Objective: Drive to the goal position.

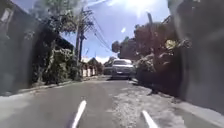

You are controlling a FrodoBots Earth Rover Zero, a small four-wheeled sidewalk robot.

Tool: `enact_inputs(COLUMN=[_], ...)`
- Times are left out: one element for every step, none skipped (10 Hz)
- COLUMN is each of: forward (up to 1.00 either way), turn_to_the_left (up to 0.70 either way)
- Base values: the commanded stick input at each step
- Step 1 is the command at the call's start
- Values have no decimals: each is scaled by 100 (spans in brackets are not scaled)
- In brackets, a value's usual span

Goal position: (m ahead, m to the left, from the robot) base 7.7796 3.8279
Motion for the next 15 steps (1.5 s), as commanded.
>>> enact_inputs(forward=[85,85,85,85,85,85,85,85,85,85,85,85,85,85,85], turn_to_the_left=[12,10,5,9,13,1,7,14,13,5,6,3,0,0,0])
